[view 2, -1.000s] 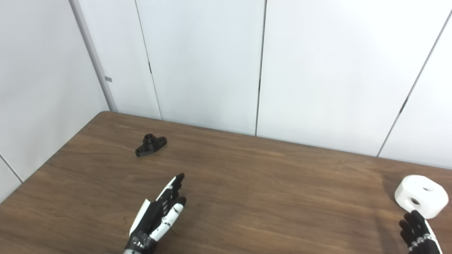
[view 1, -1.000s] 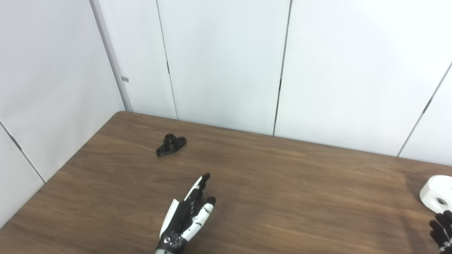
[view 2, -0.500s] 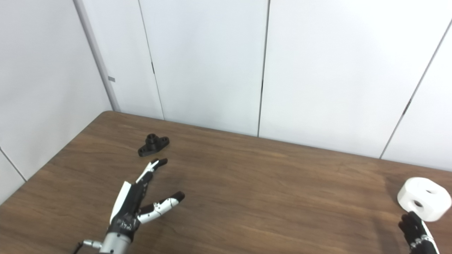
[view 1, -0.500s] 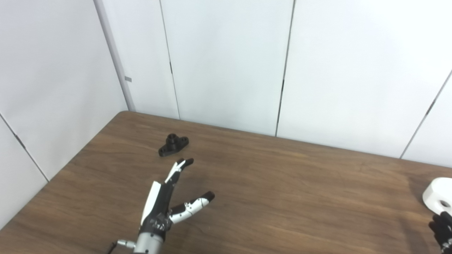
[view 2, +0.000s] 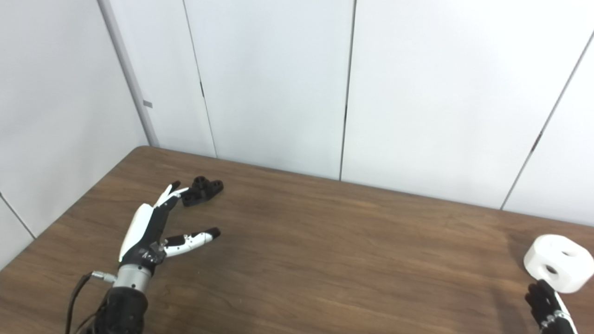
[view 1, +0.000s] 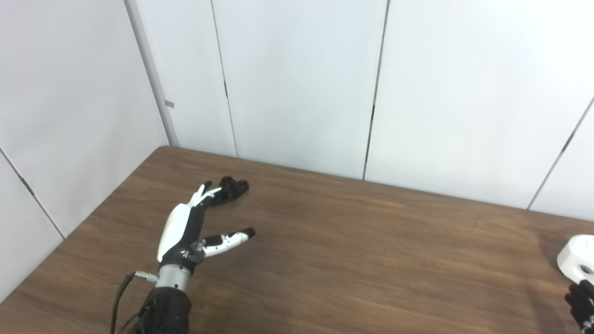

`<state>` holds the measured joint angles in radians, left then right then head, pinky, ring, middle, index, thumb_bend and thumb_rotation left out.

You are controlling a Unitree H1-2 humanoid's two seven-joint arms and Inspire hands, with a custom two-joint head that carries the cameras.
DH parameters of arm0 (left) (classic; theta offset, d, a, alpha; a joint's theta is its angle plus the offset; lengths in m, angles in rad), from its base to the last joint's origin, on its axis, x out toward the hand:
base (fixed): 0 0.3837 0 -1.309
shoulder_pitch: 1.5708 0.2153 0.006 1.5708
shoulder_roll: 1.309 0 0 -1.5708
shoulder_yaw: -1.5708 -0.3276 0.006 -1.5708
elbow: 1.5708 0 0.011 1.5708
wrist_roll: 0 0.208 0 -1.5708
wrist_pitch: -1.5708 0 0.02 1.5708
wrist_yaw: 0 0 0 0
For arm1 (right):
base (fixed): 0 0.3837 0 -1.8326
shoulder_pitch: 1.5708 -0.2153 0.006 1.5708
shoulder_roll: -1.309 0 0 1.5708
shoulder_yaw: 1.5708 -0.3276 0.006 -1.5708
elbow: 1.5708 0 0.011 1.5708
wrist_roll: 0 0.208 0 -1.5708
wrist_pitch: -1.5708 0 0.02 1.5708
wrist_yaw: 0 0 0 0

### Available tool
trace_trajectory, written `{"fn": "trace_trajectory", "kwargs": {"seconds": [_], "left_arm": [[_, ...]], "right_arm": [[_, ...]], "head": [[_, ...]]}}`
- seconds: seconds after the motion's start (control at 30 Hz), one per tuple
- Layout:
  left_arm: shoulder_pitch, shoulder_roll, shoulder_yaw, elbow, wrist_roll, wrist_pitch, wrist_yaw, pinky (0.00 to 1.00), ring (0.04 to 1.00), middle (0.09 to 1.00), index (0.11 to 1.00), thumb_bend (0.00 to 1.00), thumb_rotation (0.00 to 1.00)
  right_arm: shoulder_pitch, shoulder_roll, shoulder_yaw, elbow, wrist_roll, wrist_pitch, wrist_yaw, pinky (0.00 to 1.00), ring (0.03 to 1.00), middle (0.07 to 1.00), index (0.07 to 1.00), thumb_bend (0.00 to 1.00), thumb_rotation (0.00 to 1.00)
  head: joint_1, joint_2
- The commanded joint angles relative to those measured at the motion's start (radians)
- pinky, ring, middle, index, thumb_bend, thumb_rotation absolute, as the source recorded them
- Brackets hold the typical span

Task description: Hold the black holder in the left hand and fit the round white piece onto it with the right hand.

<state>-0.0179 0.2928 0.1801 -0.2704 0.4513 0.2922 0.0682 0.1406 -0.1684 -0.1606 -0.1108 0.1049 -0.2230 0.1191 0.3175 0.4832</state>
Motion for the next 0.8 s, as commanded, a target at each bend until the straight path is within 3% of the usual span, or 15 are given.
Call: {"fn": "trace_trajectory", "kwargs": {"seconds": [0.0,0.3,0.63,0.77], "left_arm": [[-0.052,0.040,0.014,0.011,0.028,-0.014,0.029,1.00,1.000,0.985,0.827,0.88,0.26],[-0.123,0.085,0.035,0.136,0.059,0.010,0.065,1.00,1.000,0.980,0.819,0.88,0.26],[-0.216,0.123,0.005,0.268,0.101,0.057,0.085,0.95,1.000,0.954,0.812,0.86,0.28],[-0.253,0.129,-0.009,0.317,0.108,0.077,0.085,0.99,1.000,0.959,0.816,0.86,0.31]], "right_arm": [[0.036,0.014,0.004,0.040,0.005,-0.015,-0.011,0.98,0.929,0.923,0.929,0.74,0.93],[0.034,0.018,0.006,0.043,-0.023,-0.028,-0.025,0.97,0.924,0.914,0.913,0.76,0.93],[0.040,0.016,0.012,0.037,-0.030,-0.021,-0.018,0.99,0.939,0.933,0.928,0.76,0.95],[0.046,0.017,0.015,0.020,-0.019,0.002,-0.014,1.00,0.955,0.954,0.939,0.74,0.96]], "head": [[0.000,0.002],[-0.006,0.004],[-0.012,0.010],[-0.017,0.012]]}}
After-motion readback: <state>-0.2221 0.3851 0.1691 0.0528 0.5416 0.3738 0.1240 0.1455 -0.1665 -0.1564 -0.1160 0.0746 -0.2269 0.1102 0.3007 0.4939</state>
